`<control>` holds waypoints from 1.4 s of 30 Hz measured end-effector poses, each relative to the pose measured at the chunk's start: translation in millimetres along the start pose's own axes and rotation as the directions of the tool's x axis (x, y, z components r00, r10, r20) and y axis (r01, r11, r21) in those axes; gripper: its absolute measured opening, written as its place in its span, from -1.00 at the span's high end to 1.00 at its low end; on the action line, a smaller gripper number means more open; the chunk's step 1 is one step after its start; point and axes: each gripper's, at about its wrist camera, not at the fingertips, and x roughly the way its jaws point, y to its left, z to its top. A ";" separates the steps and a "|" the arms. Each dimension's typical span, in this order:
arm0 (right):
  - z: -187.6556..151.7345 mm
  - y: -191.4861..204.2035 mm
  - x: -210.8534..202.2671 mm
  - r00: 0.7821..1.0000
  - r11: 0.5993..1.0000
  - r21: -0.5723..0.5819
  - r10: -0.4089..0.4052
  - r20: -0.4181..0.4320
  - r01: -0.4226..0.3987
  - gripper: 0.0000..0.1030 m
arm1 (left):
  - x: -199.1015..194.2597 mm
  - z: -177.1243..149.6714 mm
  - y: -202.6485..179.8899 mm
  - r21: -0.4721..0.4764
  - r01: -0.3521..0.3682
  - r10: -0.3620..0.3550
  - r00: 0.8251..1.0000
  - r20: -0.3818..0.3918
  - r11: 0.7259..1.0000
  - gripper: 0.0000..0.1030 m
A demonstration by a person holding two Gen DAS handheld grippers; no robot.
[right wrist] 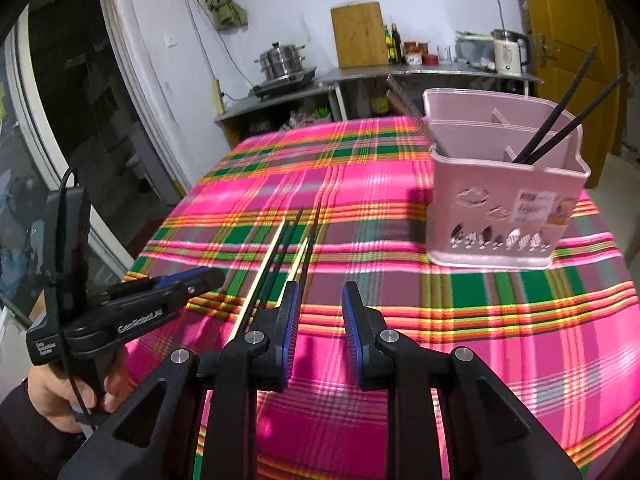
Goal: Organize utensils
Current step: 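Move both tools down to the remaining chopsticks on the tablecloth, then close the left tool on a black chopstick while the right tool grasps another black chopstick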
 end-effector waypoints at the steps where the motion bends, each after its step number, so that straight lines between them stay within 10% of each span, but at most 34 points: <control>1: -0.8 0.2 5.6 1.000 1.000 -0.001 -0.001 -0.011 0.001 0.56 | 5.5 0.6 1.8 -0.002 -0.002 0.002 1.000 -0.008 1.000 0.69; 22: -2.2 5.1 99.3 0.986 1.000 -0.007 0.018 -0.166 -0.019 0.68 | 44.2 16.0 13.6 -0.019 0.002 -0.003 0.999 -0.047 1.000 0.69; 42: 2.3 5.0 105.1 0.986 1.000 -0.027 -0.015 -0.164 0.011 0.81 | 50.9 31.0 -7.0 -0.008 0.068 -0.068 0.996 -0.049 0.998 0.69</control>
